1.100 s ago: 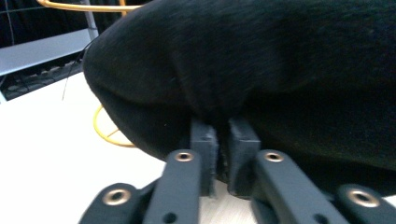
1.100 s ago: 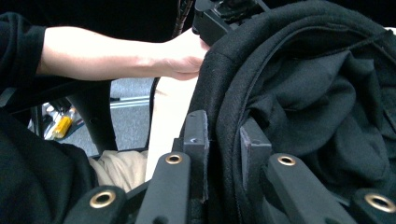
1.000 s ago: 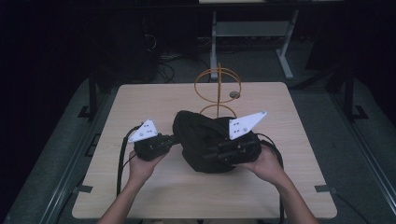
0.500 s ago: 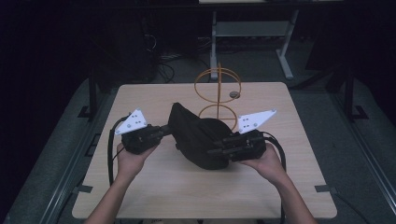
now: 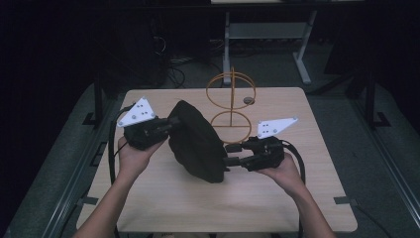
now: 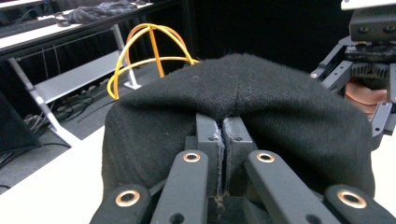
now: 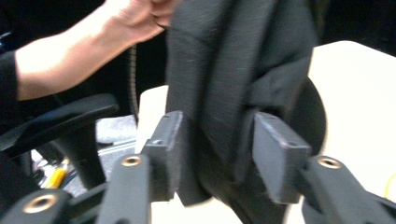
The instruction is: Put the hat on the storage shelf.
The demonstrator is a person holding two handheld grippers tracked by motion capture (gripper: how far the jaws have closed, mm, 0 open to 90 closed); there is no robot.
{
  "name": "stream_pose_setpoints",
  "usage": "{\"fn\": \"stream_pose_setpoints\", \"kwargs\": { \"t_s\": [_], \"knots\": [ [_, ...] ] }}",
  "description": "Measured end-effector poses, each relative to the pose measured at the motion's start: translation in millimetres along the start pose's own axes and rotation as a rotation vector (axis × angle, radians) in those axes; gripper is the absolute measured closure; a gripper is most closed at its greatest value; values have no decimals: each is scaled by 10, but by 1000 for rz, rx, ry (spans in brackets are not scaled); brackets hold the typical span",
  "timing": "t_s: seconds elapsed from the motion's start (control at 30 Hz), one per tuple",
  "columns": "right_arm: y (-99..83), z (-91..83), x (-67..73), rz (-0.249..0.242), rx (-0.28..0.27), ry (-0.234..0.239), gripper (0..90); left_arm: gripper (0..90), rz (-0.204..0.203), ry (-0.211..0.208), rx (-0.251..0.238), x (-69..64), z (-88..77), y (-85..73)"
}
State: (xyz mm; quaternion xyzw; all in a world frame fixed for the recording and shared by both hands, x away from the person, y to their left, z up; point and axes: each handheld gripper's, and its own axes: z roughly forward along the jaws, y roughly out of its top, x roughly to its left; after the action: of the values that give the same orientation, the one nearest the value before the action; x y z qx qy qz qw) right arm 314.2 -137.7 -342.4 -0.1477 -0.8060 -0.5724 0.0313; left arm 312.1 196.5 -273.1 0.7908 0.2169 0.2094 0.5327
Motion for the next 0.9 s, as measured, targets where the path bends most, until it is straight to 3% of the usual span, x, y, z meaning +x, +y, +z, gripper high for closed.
{"fn": "stream_pose_setpoints", "kwargs": {
  "t_s": [0.13, 0.27, 0.63, 0.9],
  "knots": [
    [-93, -86, -44, 31, -15, -55, 397, 882, -4, 16, -3, 38, -19, 47],
    [-194, -204, -70, 42, -22, -103, 362, 881, -8, 25, -10, 109, -50, 116],
    [-520, -486, -141, 86, 35, -225, 326, 882, -34, 19, -7, 301, 17, 259],
    [-757, -753, -184, 126, 41, -311, 314, 881, -41, 33, 7, 458, 86, 407]
  ]
}}
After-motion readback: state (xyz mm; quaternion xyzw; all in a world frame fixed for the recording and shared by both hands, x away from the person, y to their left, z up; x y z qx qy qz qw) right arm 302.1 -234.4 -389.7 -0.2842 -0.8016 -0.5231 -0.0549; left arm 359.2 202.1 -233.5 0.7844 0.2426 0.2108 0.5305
